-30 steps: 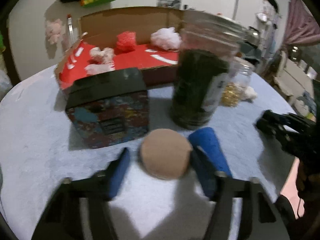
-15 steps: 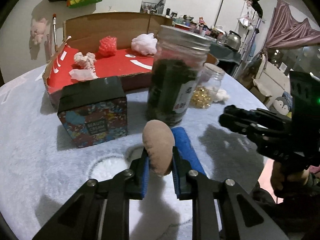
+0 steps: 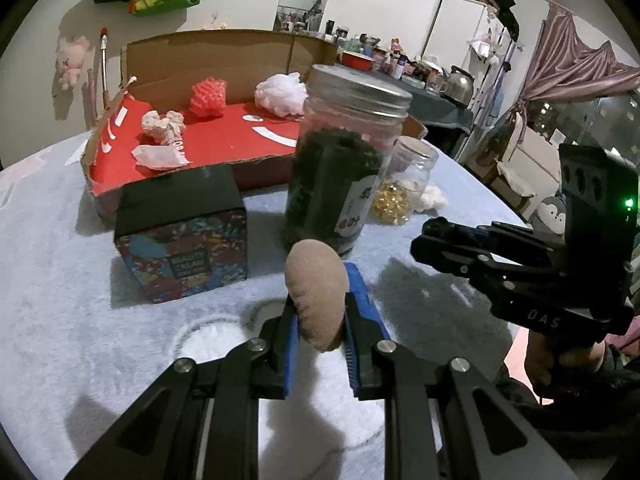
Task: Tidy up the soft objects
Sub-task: 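Carry the black pom and beige sponge into the box and open both tools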
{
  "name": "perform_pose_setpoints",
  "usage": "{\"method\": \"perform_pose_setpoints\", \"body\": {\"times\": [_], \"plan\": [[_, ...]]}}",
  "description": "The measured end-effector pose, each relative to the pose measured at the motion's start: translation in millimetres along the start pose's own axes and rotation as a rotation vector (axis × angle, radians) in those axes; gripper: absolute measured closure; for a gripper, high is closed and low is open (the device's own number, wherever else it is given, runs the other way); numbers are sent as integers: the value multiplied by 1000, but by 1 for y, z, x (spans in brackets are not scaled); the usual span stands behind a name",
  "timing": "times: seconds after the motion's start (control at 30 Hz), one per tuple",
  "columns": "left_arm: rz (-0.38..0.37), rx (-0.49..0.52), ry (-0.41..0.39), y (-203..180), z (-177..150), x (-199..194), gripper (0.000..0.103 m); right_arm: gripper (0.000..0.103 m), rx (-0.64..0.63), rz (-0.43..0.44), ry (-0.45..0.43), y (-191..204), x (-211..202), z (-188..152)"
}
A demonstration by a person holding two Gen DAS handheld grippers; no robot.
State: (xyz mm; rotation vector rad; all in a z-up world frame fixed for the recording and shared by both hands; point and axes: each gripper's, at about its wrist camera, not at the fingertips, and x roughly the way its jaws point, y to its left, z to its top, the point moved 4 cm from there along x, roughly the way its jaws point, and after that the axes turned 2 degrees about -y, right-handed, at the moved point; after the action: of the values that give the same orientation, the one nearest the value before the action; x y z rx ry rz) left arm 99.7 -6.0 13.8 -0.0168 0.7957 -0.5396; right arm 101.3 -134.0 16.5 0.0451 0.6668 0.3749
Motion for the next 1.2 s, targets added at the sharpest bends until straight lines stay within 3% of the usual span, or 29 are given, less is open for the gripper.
{"method": "perform_pose_setpoints", "body": {"times": [0.27, 0.7, 1.2], "plan": [[45, -52, 2, 26, -7, -16, 82, 75, 40, -34, 6, -18, -7, -3], [192, -123, -10, 93, -10, -41, 82, 75, 84, -129, 18, -74, -20, -1], [155, -40, -1, 124, 23, -33, 82, 75, -97, -195, 73, -101, -4, 22]]}}
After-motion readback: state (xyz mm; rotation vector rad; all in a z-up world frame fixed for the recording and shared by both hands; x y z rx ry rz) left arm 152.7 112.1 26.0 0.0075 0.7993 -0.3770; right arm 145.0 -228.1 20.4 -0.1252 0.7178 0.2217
